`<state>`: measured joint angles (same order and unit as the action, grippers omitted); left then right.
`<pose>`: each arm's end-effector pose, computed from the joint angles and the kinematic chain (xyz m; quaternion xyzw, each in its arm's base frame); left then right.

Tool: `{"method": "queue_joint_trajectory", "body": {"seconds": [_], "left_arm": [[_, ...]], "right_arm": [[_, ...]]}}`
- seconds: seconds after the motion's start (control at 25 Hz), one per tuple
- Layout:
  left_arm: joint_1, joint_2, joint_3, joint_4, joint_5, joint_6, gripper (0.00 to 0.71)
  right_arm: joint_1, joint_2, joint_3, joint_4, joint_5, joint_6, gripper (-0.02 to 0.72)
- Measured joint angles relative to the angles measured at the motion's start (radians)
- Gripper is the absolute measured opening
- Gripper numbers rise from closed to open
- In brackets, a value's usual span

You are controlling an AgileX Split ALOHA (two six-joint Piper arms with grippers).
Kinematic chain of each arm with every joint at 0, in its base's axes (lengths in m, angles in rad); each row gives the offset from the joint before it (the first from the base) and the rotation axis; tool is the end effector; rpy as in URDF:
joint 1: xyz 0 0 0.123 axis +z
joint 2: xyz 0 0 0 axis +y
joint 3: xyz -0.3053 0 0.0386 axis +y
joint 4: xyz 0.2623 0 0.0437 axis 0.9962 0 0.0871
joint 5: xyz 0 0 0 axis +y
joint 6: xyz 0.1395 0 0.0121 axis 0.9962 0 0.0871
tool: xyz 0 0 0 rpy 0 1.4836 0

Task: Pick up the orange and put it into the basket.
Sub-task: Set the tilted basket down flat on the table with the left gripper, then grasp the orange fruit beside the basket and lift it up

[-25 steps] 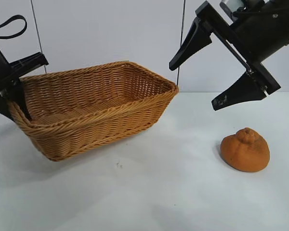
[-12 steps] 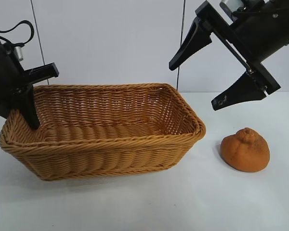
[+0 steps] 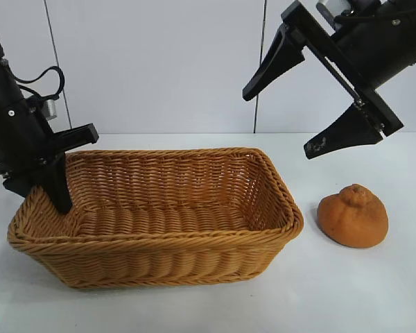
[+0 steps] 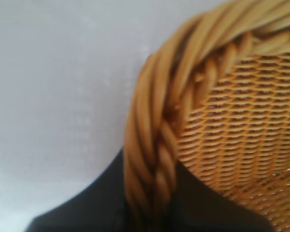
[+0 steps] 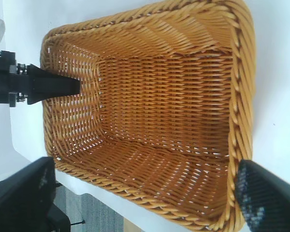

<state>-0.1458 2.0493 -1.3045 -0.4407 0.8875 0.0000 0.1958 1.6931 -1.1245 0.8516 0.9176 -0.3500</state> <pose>0.3961 -0.1050 0.0988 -0.0644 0.9830 -0.1717 0.0000 0.3383 0.1524 0.2126 -0.0308 0.9336 0.3413 0.1047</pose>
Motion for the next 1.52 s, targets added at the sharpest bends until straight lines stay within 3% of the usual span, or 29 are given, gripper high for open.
{"method": "queue_joint_trajectory", "body": {"seconds": [0.16, 0.24, 0.28, 0.44, 0.56, 0.8, 1.04, 1.36, 1.52], "left_arm": [[0.0, 0.001, 0.0, -0.001, -0.017, 0.0, 0.084], [0.0, 0.001, 0.0, -0.003, -0.017, 0.0, 0.12], [0.0, 0.001, 0.0, -0.007, -0.017, 0.0, 0.167], [0.0, -0.003, 0.0, -0.015, -0.016, 0.0, 0.496], [0.0, -0.023, -0.007, -0.016, -0.006, 0.0, 0.596], [0.0, -0.098, -0.082, 0.026, 0.099, 0.0, 0.629], [0.009, -0.158, -0.176, 0.196, 0.17, -0.016, 0.63], [0.115, -0.159, -0.187, 0.341, 0.246, -0.046, 0.63], [0.13, -0.161, -0.187, 0.345, 0.286, -0.047, 0.63]], "right_arm": [[0.0, 0.0, 0.0, 0.0, 0.013, 0.0, 0.694], [0.0, 0.0, 0.0, 0.0, 0.015, 0.0, 0.694], [0.0, 0.0, 0.0, 0.0, 0.015, 0.0, 0.694], [0.0, 0.0, 0.0, 0.001, 0.017, 0.0, 0.694], [0.0, 0.0, 0.0, 0.002, 0.017, 0.0, 0.694], [0.0, 0.0, 0.0, 0.002, 0.017, 0.0, 0.694], [0.0, 0.0, 0.0, 0.003, 0.018, 0.0, 0.694], [0.0, 0.0, 0.0, 0.003, 0.02, 0.0, 0.694], [0.0, 0.0, 0.0, 0.003, 0.021, 0.0, 0.694]]}}
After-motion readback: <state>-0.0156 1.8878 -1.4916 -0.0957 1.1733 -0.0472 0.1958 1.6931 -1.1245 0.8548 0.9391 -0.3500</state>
